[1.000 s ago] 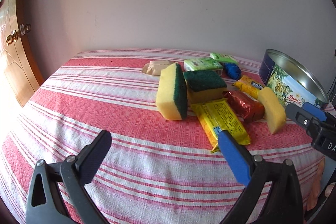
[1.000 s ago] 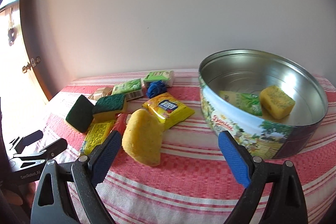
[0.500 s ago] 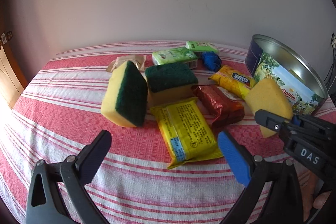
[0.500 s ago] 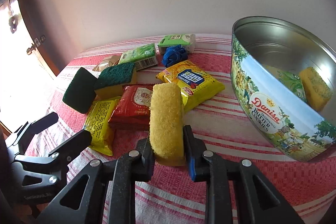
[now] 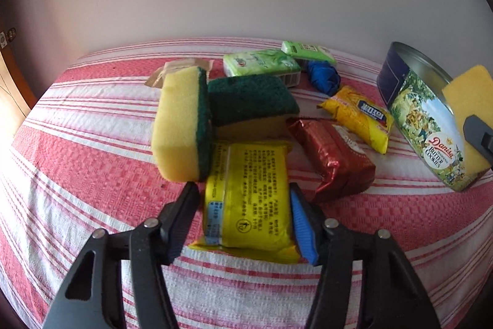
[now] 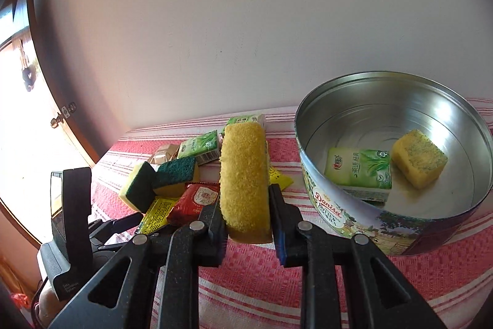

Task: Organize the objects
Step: 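Grasp the yellow snack packet with the left tool while the right tool grasps a yellow sponge, then lower both held items into the tin and open both tools, then withdraw both tools from the tin toward the remaining items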

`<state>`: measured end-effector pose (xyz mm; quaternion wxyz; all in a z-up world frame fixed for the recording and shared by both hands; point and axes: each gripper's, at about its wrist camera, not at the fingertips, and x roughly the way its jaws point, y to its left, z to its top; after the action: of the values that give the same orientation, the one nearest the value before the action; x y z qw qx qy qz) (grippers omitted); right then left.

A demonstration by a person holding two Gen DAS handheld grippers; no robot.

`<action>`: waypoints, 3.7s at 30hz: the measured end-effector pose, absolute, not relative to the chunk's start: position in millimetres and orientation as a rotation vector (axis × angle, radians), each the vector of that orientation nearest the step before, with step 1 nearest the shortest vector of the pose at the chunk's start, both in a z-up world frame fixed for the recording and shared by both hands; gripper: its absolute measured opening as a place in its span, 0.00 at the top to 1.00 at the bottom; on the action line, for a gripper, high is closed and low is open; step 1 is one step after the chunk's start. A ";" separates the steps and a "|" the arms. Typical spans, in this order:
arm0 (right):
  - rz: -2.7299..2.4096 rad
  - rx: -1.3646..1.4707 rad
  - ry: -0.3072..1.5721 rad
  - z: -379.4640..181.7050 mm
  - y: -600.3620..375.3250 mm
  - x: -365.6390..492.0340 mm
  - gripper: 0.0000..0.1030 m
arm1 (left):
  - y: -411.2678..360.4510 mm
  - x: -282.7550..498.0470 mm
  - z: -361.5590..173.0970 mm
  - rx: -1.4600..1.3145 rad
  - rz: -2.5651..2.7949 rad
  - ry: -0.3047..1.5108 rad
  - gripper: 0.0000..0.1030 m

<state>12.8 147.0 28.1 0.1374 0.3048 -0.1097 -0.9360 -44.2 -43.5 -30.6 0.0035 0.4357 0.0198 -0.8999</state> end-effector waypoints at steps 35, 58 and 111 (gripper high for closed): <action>-3.197 0.705 -0.149 44.2 270.9 -3.1 0.75 | 124.5 -45.4 60.5 0.871 -3.302 -0.041 0.49; -3.209 0.929 0.012 13.0 295.2 -43.2 0.75 | 165.2 -86.2 13.1 1.035 -3.244 -0.056 0.49; -3.328 0.603 -0.087 27.2 296.4 -7.5 0.14 | 109.8 -34.2 15.5 0.685 -3.121 -0.090 0.01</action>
<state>-7.5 296.4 27.2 -0.1206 0.1768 -0.0255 -0.9765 -34.2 109.8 15.5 -0.0273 0.2142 -0.0280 -0.9760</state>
